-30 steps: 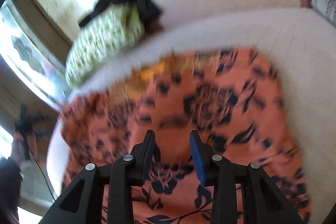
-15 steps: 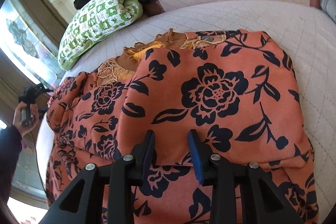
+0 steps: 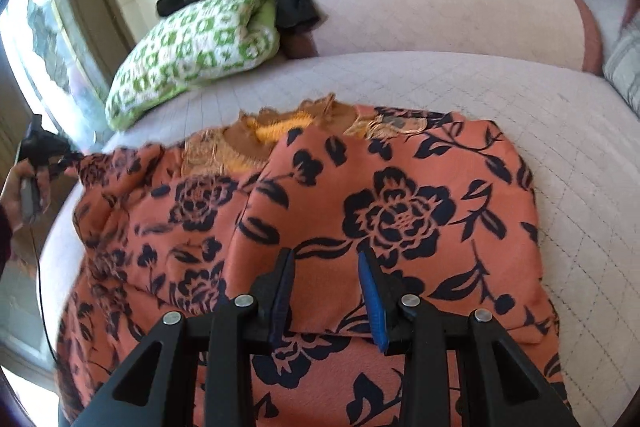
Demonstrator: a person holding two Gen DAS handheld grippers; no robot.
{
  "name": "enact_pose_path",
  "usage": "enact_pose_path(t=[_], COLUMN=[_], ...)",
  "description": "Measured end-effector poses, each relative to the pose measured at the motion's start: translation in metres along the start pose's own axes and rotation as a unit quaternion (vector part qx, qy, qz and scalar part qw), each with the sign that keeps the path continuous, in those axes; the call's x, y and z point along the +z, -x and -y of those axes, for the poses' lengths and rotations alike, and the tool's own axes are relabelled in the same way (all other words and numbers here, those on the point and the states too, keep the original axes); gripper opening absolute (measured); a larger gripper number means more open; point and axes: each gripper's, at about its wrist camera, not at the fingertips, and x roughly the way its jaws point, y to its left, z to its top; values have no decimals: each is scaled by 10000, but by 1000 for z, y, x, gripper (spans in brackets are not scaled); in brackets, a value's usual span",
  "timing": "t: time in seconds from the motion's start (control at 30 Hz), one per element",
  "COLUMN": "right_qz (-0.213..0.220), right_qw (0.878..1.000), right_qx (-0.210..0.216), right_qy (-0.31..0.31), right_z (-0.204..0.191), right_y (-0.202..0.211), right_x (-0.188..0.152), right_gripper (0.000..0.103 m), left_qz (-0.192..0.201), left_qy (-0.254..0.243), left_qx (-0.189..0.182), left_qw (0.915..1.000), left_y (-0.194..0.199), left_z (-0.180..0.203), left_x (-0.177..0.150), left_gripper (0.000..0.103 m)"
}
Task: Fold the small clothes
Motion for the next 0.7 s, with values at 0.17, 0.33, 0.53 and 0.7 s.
enact_pose_path(t=[0.17,0.33,0.53,0.7], right_qz=[90,161,349,629], right_qw=[9976,9883,9660,9433], right_qx=[187,458,786,1004], right_qy=[-664,-1448,-2439,-3100], right_z=[21,52,95,124], right_y=[13,26,39,52], right_x=[8,13,14,11], right_gripper=[37,37,37,65], left_qz=[164,145,-435,-932], left_qy=[-1165,-2320,-3591,-4848], left_qx=[-357,-737,-1284,-1703], left_qw=[9924,9698,9234,8528], left_y=[72,136,164,187], left_z=[82,174,286,349], left_x=[-19,-71,-175,-268], left_gripper=[6,6,6,40])
